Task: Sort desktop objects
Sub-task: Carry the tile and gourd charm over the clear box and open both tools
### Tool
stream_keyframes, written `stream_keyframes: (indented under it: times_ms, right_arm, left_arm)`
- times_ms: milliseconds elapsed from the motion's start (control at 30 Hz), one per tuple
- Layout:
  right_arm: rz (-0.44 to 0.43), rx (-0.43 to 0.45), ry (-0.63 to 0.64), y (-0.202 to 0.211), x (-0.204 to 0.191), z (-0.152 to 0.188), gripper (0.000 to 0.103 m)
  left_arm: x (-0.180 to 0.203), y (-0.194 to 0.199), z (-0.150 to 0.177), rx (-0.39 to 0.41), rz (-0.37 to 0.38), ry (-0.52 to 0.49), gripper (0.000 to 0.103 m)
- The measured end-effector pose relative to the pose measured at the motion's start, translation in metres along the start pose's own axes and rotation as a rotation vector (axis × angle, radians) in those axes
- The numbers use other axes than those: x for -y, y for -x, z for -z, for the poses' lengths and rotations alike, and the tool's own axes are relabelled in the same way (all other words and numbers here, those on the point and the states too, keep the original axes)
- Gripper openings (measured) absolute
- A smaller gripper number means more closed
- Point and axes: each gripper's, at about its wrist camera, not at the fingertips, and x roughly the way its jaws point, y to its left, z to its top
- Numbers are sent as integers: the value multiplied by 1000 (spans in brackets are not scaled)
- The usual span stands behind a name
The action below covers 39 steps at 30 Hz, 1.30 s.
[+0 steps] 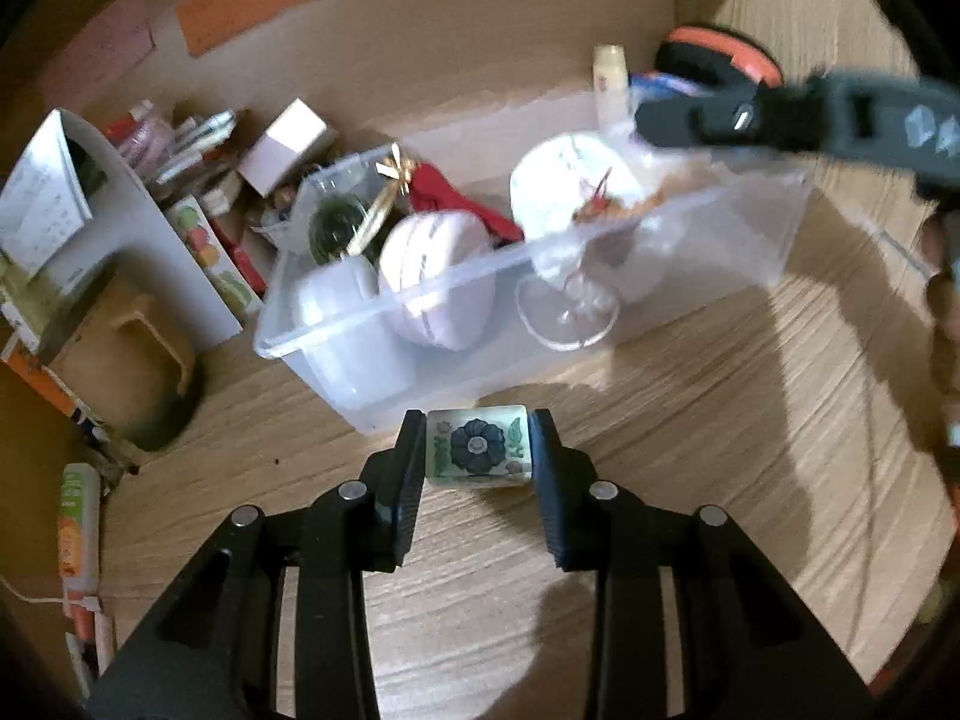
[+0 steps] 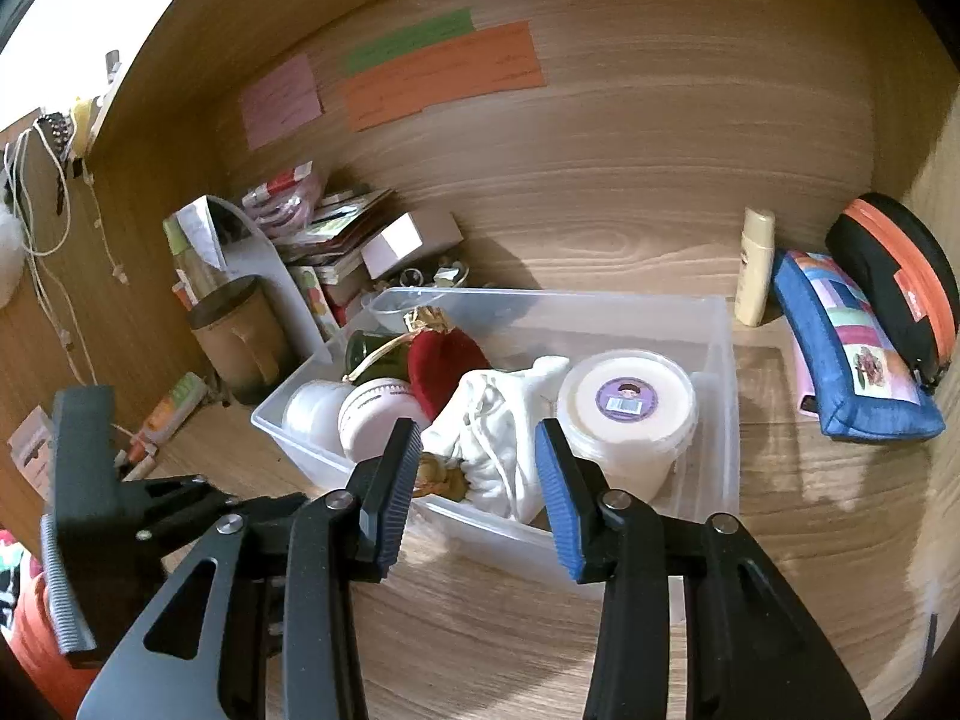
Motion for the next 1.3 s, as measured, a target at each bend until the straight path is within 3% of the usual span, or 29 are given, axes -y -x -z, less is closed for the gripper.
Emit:
stream_keyframes:
  times_ms: [300, 567, 833, 967, 1300]
  right_arm:
    - [-17, 9, -55, 3, 9, -1, 45]
    - [-21, 15, -72, 5, 13, -2, 47]
    - [2, 12, -83, 3, 17, -2, 49]
    - [19, 21, -89, 4, 19, -2, 56]
    - [70, 48, -88, 6, 21, -2, 66]
  left_arm:
    - [-12, 36, -32, 117, 24, 6, 33]
    - [-16, 33, -58, 150, 31, -11, 33]
    - [-17, -1, -76, 110, 70, 3, 33]
    - [-16, -16, -77, 70, 98, 14, 33]
    - [-15, -25, -77, 57, 108, 30, 34]
